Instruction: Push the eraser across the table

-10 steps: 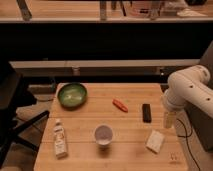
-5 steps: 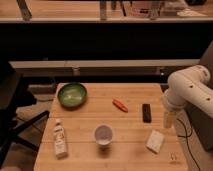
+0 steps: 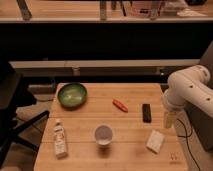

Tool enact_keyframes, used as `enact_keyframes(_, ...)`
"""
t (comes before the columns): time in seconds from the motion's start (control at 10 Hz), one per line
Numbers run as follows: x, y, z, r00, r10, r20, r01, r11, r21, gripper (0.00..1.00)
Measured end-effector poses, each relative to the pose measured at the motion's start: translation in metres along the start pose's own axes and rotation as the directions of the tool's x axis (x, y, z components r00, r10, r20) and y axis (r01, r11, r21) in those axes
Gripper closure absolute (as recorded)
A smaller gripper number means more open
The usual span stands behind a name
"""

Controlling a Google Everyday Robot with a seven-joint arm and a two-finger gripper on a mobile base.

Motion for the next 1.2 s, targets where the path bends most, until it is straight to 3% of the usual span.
enact_keyframes(0.9,0.008,-0.045,0.028,0.997,0.058,0.046,-0.058,0.998,-0.009,0.20)
enact_keyframes(1.2,0.015,-0.042,0.028,0.995,0.083,0.055,-0.082,0.996,-0.019,0.20)
